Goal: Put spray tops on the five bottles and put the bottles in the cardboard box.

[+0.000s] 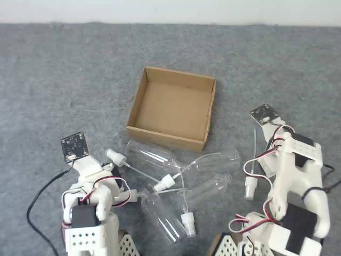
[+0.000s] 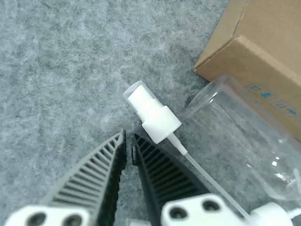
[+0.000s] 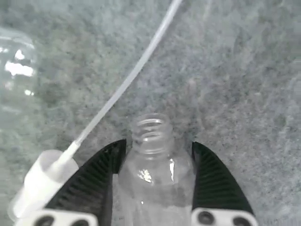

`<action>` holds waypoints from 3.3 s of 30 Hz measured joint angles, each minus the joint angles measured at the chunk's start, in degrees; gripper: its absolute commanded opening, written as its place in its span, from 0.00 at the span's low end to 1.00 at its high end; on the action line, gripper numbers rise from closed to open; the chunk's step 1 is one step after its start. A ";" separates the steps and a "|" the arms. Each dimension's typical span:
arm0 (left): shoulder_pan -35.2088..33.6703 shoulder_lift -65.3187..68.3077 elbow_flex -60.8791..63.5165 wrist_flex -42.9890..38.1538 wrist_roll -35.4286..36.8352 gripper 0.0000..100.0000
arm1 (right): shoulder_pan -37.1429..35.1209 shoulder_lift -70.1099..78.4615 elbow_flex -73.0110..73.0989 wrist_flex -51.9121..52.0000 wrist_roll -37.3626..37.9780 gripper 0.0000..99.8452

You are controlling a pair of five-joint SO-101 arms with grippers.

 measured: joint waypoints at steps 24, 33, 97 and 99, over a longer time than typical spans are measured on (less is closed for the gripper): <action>0.00 0.00 0.00 0.00 0.00 0.01 | -3.60 0.00 -3.08 5.54 -8.97 0.26; 0.00 0.00 0.00 0.00 0.00 0.01 | -3.60 0.00 -4.13 8.70 -4.84 0.23; 0.00 0.00 0.00 0.00 0.00 0.01 | -1.58 -24.70 -25.93 48.53 -10.73 0.01; 0.00 0.00 0.00 0.00 0.00 0.01 | -1.49 -28.48 -25.93 48.62 -13.54 0.01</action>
